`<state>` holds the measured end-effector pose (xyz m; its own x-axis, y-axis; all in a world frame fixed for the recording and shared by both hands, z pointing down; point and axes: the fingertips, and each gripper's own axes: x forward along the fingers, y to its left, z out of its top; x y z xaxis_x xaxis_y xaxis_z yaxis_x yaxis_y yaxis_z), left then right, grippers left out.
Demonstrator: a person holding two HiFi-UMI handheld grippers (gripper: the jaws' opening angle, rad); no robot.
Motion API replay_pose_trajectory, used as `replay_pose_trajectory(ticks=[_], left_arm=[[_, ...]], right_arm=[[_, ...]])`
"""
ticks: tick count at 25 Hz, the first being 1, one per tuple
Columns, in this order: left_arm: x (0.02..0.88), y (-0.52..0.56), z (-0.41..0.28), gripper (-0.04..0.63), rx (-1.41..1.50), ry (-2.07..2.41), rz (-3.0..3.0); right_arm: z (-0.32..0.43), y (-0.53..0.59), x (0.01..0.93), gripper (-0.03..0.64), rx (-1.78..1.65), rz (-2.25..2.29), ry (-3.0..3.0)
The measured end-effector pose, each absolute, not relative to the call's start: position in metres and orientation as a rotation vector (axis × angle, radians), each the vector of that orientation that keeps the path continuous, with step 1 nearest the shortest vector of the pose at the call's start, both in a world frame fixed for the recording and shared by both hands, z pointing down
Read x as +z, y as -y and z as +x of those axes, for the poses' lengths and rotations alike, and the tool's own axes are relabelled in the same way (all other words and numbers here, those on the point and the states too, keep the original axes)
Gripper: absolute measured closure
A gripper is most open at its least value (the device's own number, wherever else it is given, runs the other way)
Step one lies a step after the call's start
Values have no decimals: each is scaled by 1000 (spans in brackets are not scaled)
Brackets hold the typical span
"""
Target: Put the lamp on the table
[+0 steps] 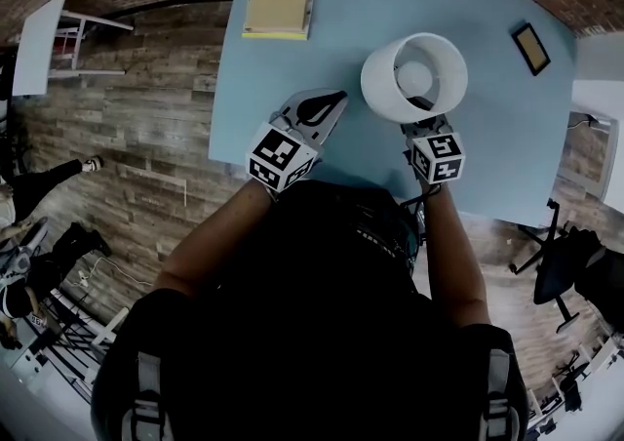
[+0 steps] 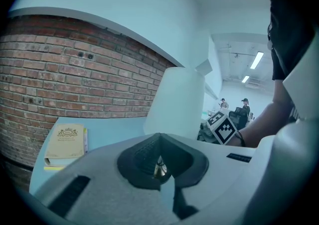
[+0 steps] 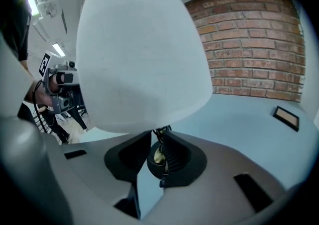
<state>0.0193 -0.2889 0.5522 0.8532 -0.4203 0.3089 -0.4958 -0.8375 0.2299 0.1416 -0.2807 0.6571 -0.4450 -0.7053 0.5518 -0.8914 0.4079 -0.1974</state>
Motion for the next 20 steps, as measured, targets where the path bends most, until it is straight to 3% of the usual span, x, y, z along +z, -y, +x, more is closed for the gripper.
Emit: replay_pose_trajectory(ticks=[10,20], left_arm=[[531,265,1,586,305,683,2777],[495,238,-11,586,196,622,2866]], right_arm=[[129,246,637,592,648,1441,2290],[98,207,592,600,524,1487,2317]])
